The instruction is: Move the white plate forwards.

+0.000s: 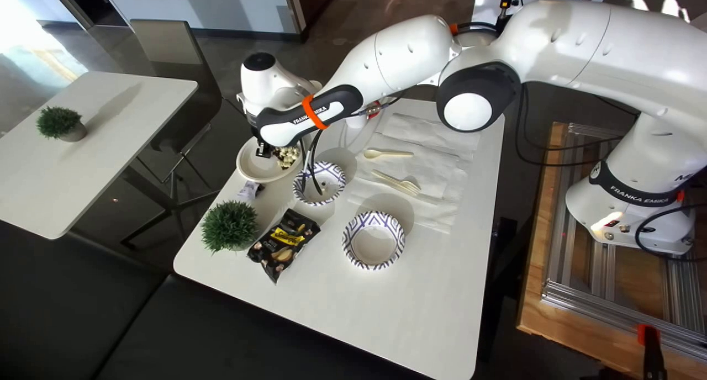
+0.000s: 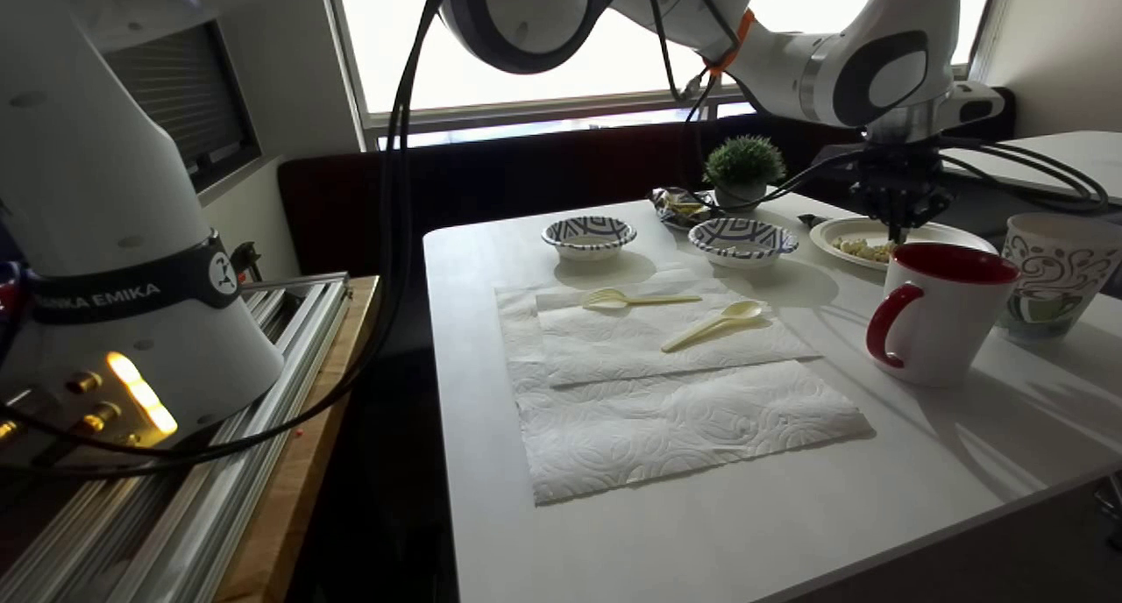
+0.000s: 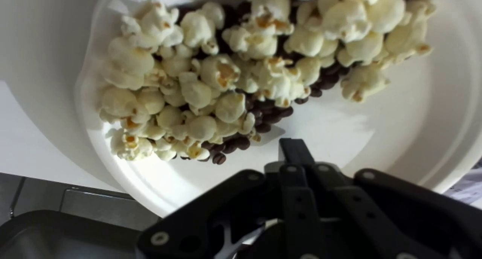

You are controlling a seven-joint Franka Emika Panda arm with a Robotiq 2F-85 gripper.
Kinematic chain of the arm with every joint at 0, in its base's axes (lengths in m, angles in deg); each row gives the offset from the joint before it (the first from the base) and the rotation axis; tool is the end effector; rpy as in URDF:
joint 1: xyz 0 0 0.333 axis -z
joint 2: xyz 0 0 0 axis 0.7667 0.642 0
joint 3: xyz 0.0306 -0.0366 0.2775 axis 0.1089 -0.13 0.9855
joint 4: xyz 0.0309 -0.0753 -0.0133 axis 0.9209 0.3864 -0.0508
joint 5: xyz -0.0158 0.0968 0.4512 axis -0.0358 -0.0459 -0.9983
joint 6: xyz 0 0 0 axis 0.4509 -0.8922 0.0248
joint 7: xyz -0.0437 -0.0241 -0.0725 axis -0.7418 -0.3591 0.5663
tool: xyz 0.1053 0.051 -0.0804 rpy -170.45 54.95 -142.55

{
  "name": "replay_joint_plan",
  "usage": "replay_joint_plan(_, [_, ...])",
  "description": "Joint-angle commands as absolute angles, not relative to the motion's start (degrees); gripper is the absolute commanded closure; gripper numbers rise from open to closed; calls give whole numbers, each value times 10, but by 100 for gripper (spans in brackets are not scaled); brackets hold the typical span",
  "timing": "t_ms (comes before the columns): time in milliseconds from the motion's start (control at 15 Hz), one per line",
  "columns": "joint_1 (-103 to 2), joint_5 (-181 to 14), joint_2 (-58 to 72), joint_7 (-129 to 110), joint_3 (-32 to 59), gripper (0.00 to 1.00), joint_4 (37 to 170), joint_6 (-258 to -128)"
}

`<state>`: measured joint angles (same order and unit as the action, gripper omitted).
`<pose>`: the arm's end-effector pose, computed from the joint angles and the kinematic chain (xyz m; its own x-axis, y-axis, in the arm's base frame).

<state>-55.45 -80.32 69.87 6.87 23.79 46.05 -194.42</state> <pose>0.8644 0.1225 0.0891 0.8698 0.3366 0.3609 0.3400 -0.9388 0.0561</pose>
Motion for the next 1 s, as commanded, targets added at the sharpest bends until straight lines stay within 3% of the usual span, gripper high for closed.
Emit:
replay_joint_plan(0, [-548,-806,711,108,251,98,453,-1961])
replay_joint_plan(933, [-558,-804,692,-8,218,97,467,-1889])
